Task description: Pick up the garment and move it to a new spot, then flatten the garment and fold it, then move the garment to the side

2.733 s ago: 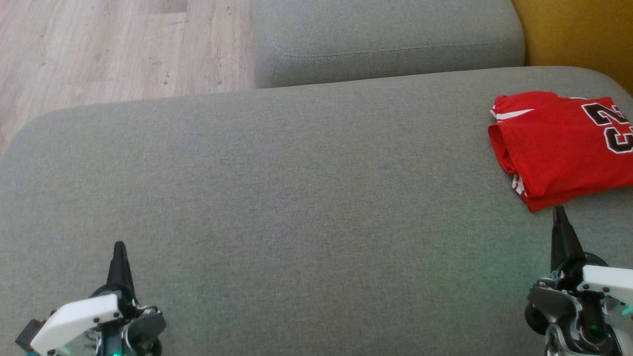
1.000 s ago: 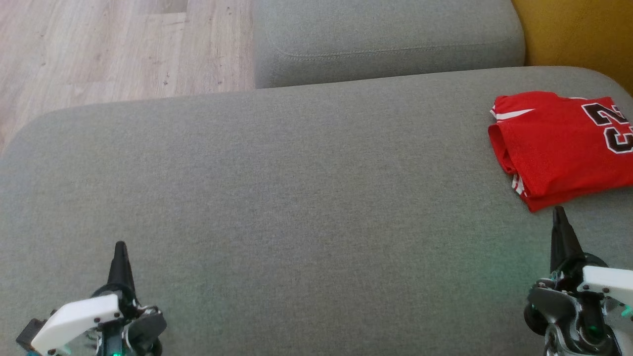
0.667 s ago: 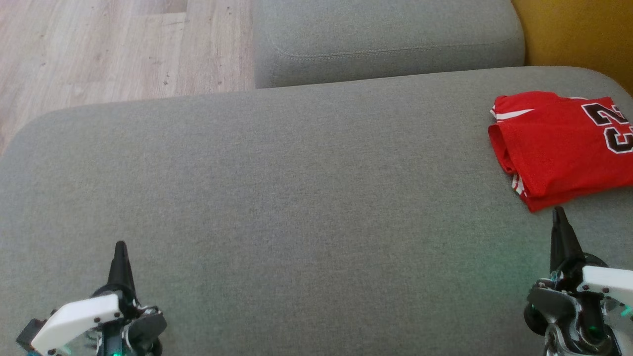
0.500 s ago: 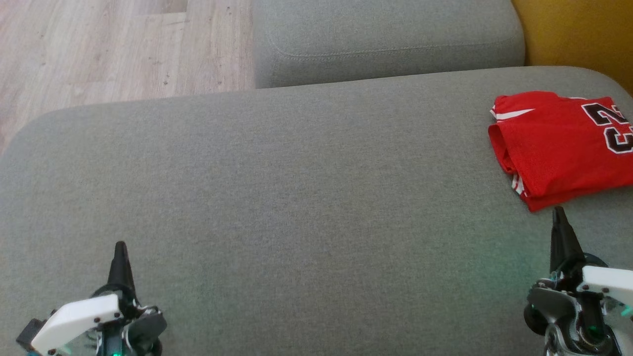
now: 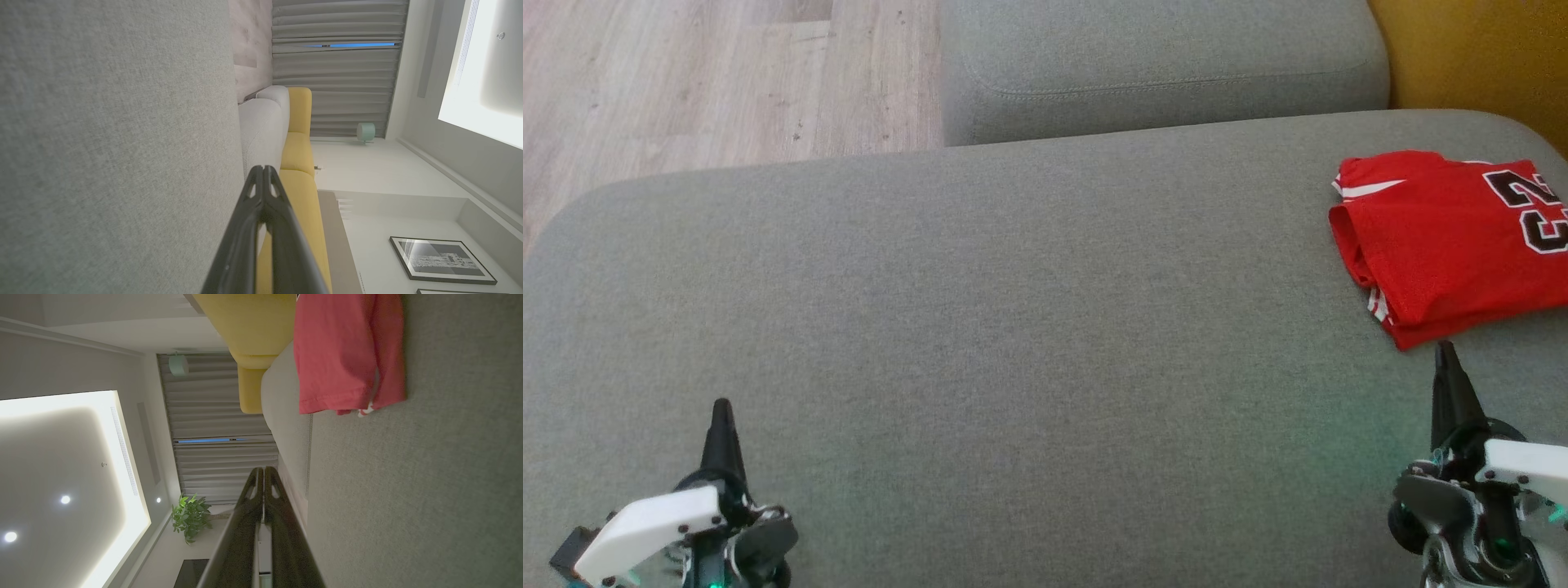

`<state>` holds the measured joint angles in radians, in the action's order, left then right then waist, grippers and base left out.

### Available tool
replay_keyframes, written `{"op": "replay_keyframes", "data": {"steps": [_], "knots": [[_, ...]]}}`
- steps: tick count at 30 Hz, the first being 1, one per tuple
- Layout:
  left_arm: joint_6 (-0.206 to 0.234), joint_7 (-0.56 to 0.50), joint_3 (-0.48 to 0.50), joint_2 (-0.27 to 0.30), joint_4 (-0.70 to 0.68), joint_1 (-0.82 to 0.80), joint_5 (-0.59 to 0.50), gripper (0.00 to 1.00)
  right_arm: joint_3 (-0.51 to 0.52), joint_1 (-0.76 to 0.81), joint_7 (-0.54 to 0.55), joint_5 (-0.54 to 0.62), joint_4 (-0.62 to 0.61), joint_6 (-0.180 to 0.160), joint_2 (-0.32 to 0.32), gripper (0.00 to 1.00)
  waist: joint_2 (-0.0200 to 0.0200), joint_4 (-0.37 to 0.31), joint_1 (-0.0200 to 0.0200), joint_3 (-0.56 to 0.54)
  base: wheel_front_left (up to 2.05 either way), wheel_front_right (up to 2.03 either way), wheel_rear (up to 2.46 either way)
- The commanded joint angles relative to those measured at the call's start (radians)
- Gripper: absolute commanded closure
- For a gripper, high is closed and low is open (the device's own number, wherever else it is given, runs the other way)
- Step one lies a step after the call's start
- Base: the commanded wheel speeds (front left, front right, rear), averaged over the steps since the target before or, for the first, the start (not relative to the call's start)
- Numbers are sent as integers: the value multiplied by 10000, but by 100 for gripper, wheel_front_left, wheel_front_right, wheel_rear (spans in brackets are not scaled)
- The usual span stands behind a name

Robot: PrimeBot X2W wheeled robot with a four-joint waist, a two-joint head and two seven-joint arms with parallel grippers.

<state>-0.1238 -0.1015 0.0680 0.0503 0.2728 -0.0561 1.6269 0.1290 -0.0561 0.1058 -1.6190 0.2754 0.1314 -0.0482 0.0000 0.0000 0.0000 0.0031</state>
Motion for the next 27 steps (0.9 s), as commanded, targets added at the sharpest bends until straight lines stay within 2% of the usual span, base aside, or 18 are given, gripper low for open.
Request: {"op": "replay_keyframes", "data": {"steps": [1,27], "knots": [[-69,-65,393,51,-279,-513,-129,100,-194,-514,40,69,-309,-7,-57,100,0,0,0,0,0,0,0],[-69,-84,417,35,-278,-515,-149,100,-177,-515,54,84,-308,-7,-45,100,0,0,0,0,0,0,0]]}}
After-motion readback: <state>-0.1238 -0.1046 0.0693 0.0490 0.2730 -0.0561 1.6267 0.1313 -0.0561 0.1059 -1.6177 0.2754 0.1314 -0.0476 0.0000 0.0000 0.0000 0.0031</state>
